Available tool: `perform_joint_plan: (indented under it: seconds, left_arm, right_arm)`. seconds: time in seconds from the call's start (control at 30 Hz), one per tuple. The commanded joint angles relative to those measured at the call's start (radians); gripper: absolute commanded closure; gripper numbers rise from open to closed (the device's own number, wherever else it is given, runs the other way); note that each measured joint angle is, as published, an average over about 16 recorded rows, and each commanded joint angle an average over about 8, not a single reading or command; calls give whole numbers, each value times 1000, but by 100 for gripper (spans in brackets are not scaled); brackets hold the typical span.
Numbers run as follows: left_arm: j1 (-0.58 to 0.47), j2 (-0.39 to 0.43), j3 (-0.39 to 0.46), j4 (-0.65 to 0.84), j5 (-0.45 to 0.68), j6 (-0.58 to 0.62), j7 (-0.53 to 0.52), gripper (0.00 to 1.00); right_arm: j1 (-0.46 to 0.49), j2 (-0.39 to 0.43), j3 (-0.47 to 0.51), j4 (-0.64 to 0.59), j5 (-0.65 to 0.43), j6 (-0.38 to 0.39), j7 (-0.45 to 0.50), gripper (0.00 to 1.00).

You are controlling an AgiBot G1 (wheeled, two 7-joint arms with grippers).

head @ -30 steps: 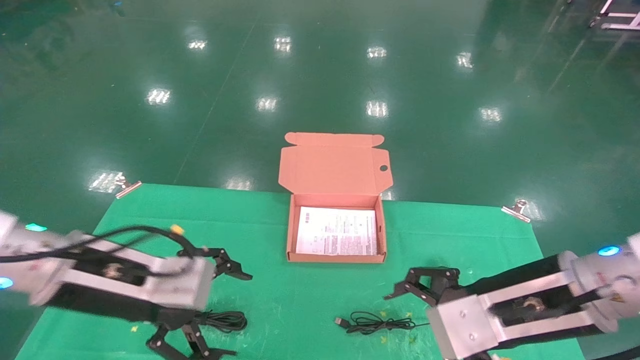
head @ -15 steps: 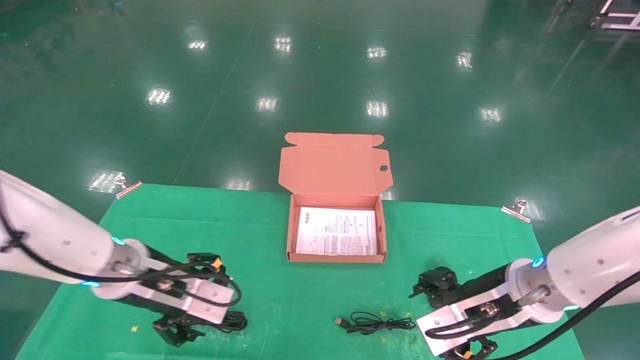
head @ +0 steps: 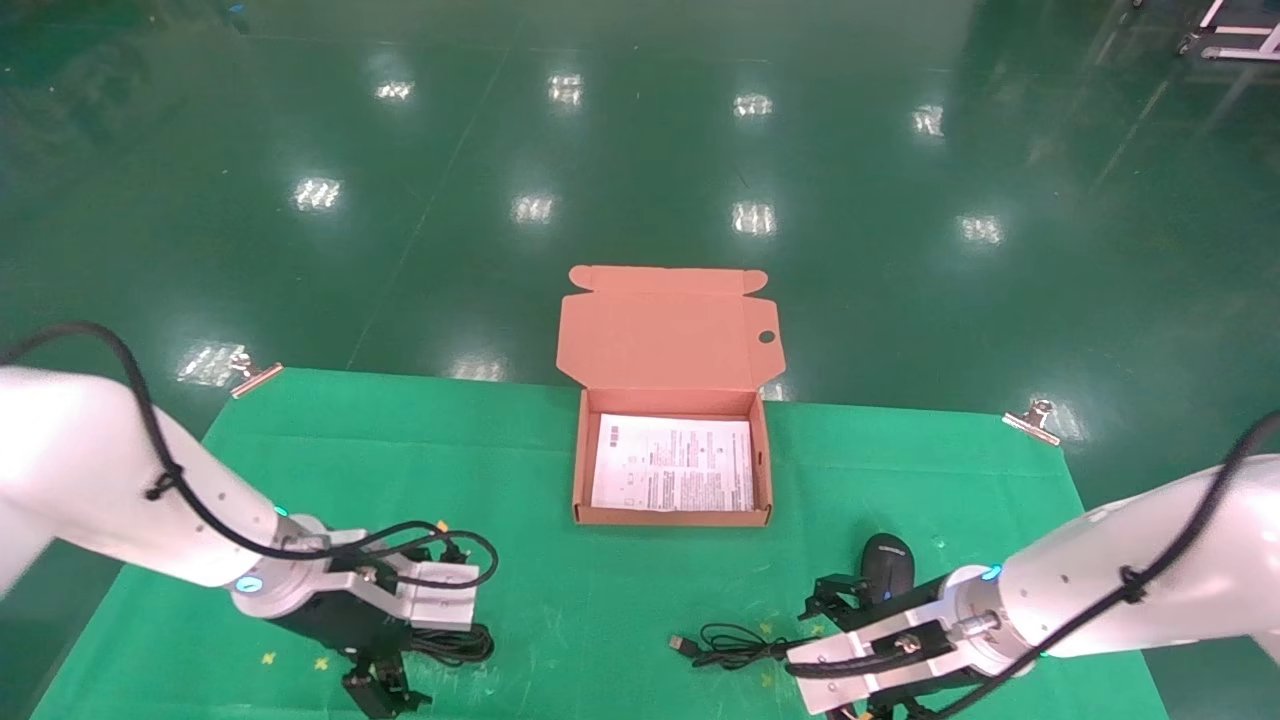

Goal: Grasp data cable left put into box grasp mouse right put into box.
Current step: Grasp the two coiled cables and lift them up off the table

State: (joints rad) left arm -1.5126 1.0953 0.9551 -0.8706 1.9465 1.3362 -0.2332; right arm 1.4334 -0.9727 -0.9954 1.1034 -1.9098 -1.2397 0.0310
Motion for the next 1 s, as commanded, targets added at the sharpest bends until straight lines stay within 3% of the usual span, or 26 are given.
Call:
perform_joint_plan:
  seconds: [0.03, 0.4, 0.43, 0.67, 0.7, 1.0]
  left_arm:
    - [2, 18, -1, 68, 1, -21, 10, 0]
    - [-11, 98, 15, 302, 45, -142, 116, 1]
    - [-12, 102, 17, 316, 50, -153, 123, 11]
    - [-9, 118, 24, 380, 73, -205, 151, 97]
    - [-9, 118, 24, 384, 74, -208, 151, 100]
    - [-7, 117, 24, 381, 73, -207, 151, 100]
  right_arm:
    - [-5, -22, -2, -49, 2, 14, -14, 0]
    - [1, -126, 0, -305, 4, 114, -135, 2]
    - [1, -134, 3, -326, 8, 124, -145, 11]
    - [-2, -168, 14, -420, 26, 170, -196, 96]
    - [-2, -170, 15, -425, 27, 172, -198, 100]
    - [-1, -168, 16, -422, 28, 171, -196, 100]
